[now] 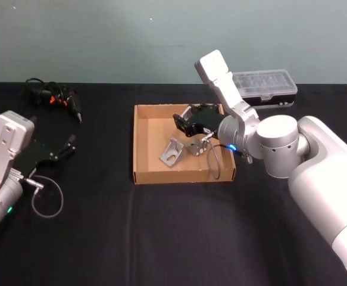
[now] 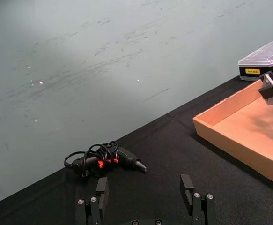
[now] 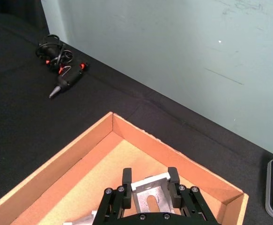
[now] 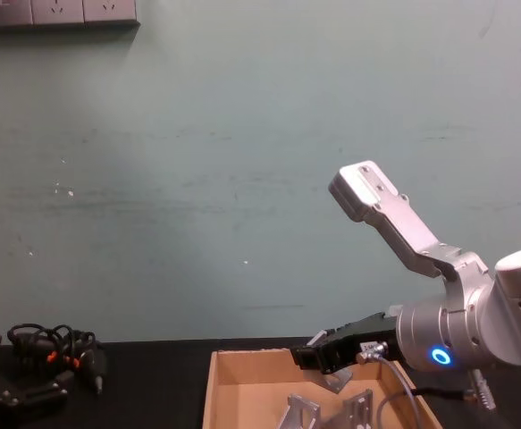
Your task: Use one hand to pick up the angle iron from the table and place it into the box.
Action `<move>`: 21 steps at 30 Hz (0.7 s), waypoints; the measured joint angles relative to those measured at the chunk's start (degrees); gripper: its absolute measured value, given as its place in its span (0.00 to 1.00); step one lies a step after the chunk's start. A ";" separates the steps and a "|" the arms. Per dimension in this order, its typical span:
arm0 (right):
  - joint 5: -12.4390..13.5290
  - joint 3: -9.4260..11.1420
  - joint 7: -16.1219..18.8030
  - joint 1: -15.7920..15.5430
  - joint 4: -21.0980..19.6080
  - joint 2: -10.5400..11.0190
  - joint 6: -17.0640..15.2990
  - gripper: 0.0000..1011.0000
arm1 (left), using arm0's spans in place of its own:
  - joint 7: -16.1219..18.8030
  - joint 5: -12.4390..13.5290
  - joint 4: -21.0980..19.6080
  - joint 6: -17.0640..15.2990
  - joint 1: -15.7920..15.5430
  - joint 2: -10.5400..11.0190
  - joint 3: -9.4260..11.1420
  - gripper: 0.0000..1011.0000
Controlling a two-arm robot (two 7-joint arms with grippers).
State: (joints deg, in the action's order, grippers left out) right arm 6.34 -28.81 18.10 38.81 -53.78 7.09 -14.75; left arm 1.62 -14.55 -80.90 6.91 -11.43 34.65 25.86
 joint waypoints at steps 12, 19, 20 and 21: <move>-1.81 0.39 1.10 0.25 1.98 -0.79 0.89 0.57 | 0.00 0.00 0.00 0.00 0.00 0.00 0.00 0.99; -2.18 1.58 1.74 -0.36 1.28 -0.96 1.92 0.81 | 0.00 0.00 0.00 0.00 0.00 0.00 0.00 0.99; -2.18 1.80 1.80 -0.58 0.87 -0.92 2.04 0.81 | 0.00 0.00 0.00 0.00 0.00 0.00 0.00 0.99; -2.18 1.92 1.85 -0.72 0.61 -0.88 2.10 0.84 | 0.00 0.00 0.00 0.00 0.00 0.00 0.00 0.99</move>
State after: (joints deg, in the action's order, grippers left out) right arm 4.17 -26.88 19.94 38.08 -53.16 6.21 -12.65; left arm 1.62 -14.55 -80.90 6.91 -11.43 34.65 25.86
